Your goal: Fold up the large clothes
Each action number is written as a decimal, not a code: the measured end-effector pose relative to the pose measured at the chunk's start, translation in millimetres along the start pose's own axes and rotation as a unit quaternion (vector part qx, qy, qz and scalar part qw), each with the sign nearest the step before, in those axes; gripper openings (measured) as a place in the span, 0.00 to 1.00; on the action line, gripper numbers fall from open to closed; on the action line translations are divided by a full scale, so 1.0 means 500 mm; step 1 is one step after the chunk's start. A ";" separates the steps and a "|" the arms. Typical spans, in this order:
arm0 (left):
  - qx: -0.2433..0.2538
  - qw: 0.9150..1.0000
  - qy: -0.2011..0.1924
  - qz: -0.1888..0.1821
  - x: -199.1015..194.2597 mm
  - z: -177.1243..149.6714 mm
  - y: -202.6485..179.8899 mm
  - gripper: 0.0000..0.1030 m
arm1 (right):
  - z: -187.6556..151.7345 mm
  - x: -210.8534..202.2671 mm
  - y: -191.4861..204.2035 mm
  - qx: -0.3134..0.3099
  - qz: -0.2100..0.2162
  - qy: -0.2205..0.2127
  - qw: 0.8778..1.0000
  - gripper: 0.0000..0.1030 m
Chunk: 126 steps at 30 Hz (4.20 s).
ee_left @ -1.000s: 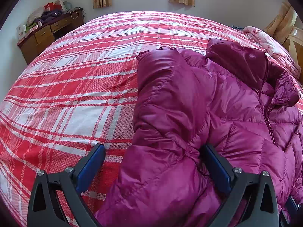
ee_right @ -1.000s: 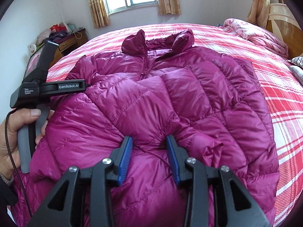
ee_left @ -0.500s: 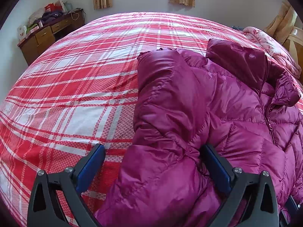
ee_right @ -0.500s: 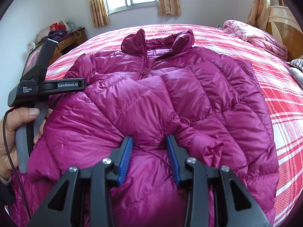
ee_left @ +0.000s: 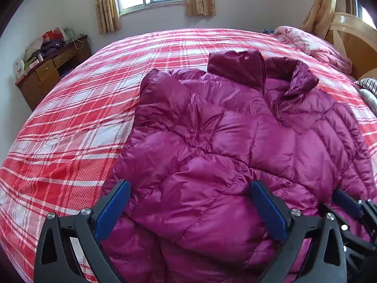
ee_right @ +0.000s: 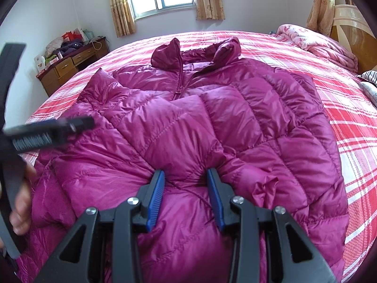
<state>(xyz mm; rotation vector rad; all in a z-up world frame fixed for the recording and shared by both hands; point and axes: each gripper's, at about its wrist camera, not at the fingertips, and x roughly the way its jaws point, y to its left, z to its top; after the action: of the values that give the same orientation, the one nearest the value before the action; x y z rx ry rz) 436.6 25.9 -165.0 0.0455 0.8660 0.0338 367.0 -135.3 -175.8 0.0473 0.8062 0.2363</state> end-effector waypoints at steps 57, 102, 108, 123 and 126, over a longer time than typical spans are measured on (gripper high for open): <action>-0.001 0.998 -0.036 -0.056 0.013 0.276 0.014 0.99 | 0.264 0.009 -0.095 0.001 0.003 -0.005 1.000 0.75; 0.098 0.993 0.037 -0.048 0.195 0.333 -0.072 0.45 | 0.380 0.155 -0.205 -0.052 -0.071 0.021 0.996 0.09; 0.116 0.989 0.045 -0.084 0.154 0.261 -0.050 0.34 | 0.337 0.176 -0.245 -0.026 -0.069 0.034 0.997 0.09; 0.029 0.994 -0.070 -0.075 0.134 0.420 -0.078 0.93 | 0.313 0.163 -0.254 -0.028 -0.069 -0.008 0.997 0.09; 0.067 0.995 -0.035 -0.060 0.173 0.372 -0.109 0.93 | 0.317 0.160 -0.248 -0.045 -0.069 -0.011 0.997 0.09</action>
<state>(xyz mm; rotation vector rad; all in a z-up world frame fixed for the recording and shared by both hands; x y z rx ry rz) 635.1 -29.1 -113.6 0.1202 0.7992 -0.1378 558.1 -230.1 -139.1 -0.0894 0.7720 0.1409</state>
